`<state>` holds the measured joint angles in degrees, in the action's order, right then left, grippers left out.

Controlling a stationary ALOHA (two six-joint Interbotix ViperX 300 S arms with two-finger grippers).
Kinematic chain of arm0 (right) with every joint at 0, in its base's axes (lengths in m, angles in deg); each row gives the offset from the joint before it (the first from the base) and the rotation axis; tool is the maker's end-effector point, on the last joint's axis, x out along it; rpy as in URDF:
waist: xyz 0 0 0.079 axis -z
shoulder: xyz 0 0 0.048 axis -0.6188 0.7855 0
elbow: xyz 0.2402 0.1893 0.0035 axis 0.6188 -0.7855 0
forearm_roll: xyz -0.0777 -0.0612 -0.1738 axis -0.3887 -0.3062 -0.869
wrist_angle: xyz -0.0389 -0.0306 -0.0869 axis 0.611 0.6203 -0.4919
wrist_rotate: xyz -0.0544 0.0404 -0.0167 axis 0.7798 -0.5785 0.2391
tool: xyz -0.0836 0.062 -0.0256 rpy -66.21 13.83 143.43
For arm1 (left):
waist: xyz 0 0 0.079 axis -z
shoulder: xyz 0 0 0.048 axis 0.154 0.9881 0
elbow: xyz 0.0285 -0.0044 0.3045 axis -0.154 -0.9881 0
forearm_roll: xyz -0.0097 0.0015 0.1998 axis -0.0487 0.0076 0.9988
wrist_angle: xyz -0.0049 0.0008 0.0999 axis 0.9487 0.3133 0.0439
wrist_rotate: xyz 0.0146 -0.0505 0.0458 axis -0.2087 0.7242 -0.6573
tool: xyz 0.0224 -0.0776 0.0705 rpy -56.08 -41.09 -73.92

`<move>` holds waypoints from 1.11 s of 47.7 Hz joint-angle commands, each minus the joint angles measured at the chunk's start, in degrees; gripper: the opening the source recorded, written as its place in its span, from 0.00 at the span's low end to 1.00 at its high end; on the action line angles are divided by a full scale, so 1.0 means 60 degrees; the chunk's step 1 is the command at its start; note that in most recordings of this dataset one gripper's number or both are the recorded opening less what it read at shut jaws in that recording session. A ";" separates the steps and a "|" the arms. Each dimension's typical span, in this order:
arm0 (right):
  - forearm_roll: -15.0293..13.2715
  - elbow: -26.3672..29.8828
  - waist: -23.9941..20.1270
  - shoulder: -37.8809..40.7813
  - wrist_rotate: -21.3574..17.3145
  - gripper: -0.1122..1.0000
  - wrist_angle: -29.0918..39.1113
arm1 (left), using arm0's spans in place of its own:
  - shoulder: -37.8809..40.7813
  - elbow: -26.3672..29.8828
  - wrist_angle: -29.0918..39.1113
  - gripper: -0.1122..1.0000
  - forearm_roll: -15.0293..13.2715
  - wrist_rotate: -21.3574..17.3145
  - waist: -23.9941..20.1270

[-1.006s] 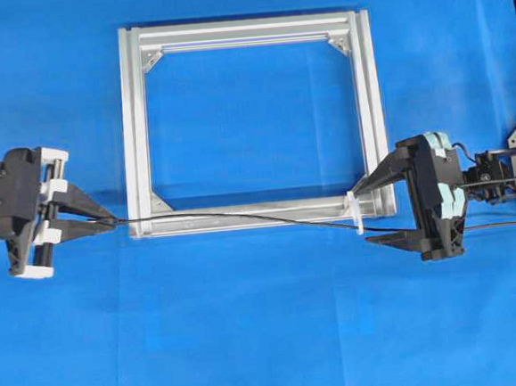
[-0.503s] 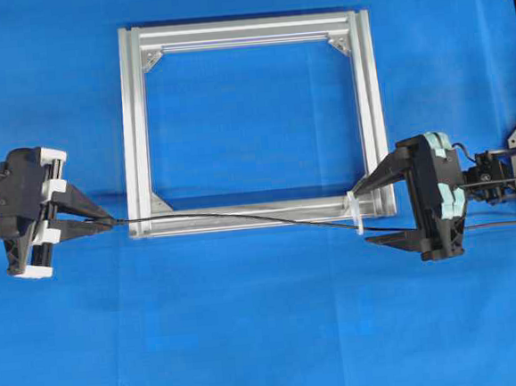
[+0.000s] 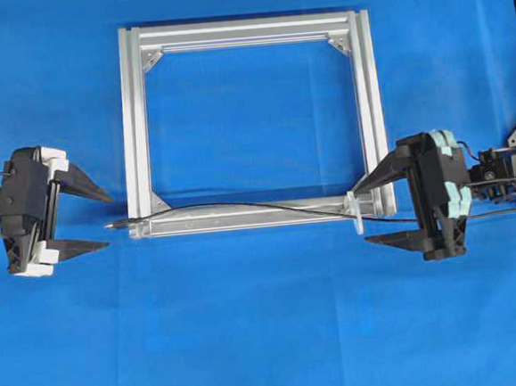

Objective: Insert the wire through the string loop located on the right side.

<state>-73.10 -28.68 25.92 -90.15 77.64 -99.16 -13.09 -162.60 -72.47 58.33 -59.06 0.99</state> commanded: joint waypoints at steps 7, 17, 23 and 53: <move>-0.0015 0.0073 0.0015 -0.0645 0.0029 0.94 0.0366 | -0.0337 0.0293 -0.0015 0.79 0.0000 -0.0029 -0.0044; -0.0015 0.0264 0.0088 -0.1714 0.0103 0.94 0.1230 | -0.1274 0.0923 0.0469 0.78 0.0000 -0.0029 -0.0088; -0.0015 0.0337 0.0161 -0.2417 0.0337 0.94 0.1582 | -0.1802 0.1230 0.1040 0.78 0.0000 -0.0103 -0.0176; -0.0015 0.0396 0.0322 -0.3252 0.0645 0.94 0.2227 | -0.2095 0.1348 0.1465 0.78 0.0000 -0.0132 -0.0557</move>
<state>-73.10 -27.45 27.77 -109.75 81.42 -85.62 -25.48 -155.57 -63.51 58.33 -59.77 -2.18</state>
